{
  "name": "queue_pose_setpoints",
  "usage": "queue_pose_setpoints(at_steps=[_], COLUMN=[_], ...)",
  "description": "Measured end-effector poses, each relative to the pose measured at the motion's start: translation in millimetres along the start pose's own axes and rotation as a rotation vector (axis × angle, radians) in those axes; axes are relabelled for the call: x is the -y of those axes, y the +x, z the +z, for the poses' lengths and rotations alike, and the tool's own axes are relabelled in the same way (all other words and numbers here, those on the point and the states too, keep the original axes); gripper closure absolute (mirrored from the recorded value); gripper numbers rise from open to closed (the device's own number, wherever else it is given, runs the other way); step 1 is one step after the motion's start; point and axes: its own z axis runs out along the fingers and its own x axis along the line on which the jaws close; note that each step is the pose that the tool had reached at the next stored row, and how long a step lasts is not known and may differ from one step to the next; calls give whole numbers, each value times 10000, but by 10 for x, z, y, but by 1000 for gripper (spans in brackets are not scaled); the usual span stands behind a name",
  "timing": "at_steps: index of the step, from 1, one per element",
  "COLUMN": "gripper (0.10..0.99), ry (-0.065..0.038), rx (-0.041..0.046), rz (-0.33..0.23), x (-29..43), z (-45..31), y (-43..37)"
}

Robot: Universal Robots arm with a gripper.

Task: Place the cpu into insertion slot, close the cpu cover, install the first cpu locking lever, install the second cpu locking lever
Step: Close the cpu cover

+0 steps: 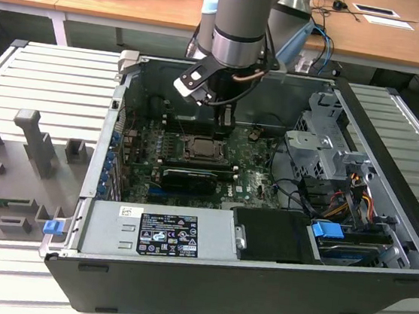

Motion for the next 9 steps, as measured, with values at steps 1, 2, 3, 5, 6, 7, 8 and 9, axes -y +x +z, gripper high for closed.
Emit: queue_pose_setpoints(at_steps=[1,2,3,5,6,7,8,9], gripper=[980,980,980,980,980,980,980,980], ry=[0,0,1,0,0,0,0,0], rx=[1,1,1,1,1,0,1,1], rz=[-2,-4,-4,-5,-5,-4,-5,-6], x=[18,41,75,124,138,154,167,177], z=[1,1,1,0,-1,-1,-1,-1], y=[4,8,14,19,20,21,21,21])
